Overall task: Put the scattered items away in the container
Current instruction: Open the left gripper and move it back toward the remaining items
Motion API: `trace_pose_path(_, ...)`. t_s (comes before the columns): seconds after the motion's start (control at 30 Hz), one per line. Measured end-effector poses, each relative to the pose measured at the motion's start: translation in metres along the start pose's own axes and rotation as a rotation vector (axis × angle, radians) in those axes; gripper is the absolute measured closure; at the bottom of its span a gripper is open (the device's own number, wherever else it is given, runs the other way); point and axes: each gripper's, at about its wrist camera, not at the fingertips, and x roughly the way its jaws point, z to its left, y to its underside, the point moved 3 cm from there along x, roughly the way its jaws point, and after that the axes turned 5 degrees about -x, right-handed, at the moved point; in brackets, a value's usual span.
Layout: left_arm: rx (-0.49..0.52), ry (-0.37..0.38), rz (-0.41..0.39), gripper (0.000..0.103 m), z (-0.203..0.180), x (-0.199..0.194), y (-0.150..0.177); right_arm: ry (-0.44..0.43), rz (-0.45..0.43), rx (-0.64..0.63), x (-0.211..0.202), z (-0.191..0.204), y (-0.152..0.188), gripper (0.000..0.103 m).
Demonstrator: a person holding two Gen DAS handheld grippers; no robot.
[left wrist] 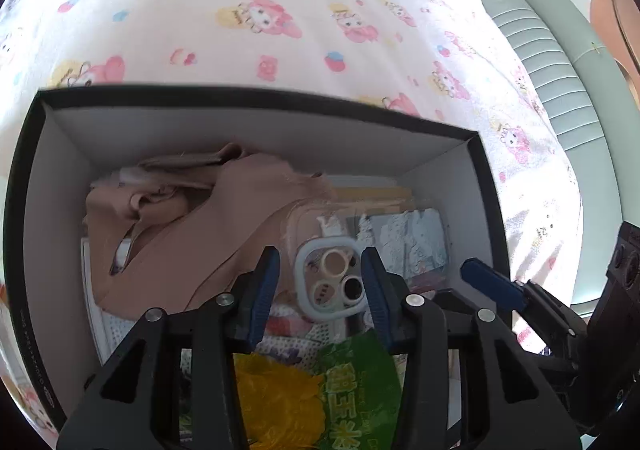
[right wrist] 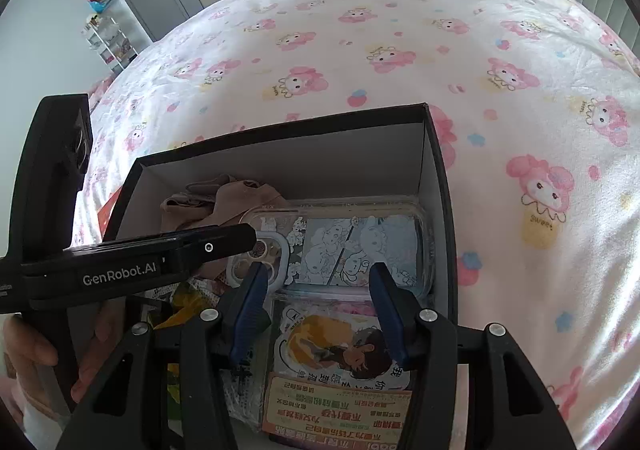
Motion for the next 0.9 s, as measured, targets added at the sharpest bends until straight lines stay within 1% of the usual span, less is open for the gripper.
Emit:
trace_pose_path(0.07, -0.02, -0.006, 0.028, 0.062, 0.005, 0.009, 0.0, -0.005, 0.005, -0.022, 0.0, 0.004, 0.003, 0.053)
trace_pose_path(0.13, -0.013, -0.004, 0.018, 0.062, 0.003, 0.008, 0.0, -0.005, 0.016, -0.03, 0.002, 0.007, 0.009, 0.053)
trace_pose_path(0.17, -0.006, 0.012, 0.019, 0.062, 0.0, 0.007, 0.0, 0.012, 0.009, -0.035, 0.002, 0.008, 0.011, 0.053)
trace_pose_path(0.2, -0.003, 0.033, 0.023, 0.056, -0.002, 0.008, -0.001, 0.034, 0.01, -0.047, 0.003, 0.01, 0.012, 0.053)
trace_pose_path(0.23, 0.0, 0.032, 0.021, 0.054, -0.004, 0.009, -0.003, 0.052, 0.019, -0.057, 0.005, 0.012, 0.012, 0.053)
trace_pose_path(0.33, 0.025, 0.008, 0.002, 0.055, -0.006, 0.006, -0.004, 0.08, 0.034, -0.042, 0.008, 0.013, 0.01, 0.053)
trace_pose_path(0.37, 0.023, 0.009, -0.001, 0.058, -0.007, 0.0, -0.001, 0.076, 0.037, -0.029, 0.008, 0.013, 0.008, 0.053)
trace_pose_path(0.4, 0.036, 0.011, -0.025, 0.058, -0.008, -0.01, 0.004, 0.065, 0.035, -0.02, 0.006, 0.012, 0.007, 0.053)
trace_pose_path(0.43, 0.058, -0.002, -0.059, 0.058, -0.01, -0.022, 0.01, 0.06, 0.025, -0.02, 0.002, 0.013, 0.008, 0.053)
trace_pose_path(0.5, 0.09, -0.055, -0.114, 0.058, -0.013, -0.044, 0.022, 0.067, -0.008, -0.029, -0.009, 0.016, 0.01, 0.053)
trace_pose_path(0.6, 0.128, -0.074, -0.173, 0.059, -0.02, -0.074, 0.04, 0.079, -0.04, -0.017, -0.026, 0.023, 0.016, 0.053)
trace_pose_path(0.67, 0.135, -0.068, -0.211, 0.059, -0.023, -0.093, 0.055, 0.075, -0.067, -0.009, -0.042, 0.029, 0.019, 0.053)
trace_pose_path(0.8, 0.138, -0.014, -0.25, 0.059, -0.025, -0.124, 0.08, 0.084, -0.128, -0.019, -0.078, 0.041, 0.026, 0.053)
trace_pose_path(0.9, 0.145, -0.011, -0.284, 0.058, -0.032, -0.138, 0.104, 0.079, -0.168, -0.022, -0.103, 0.051, 0.037, 0.053)
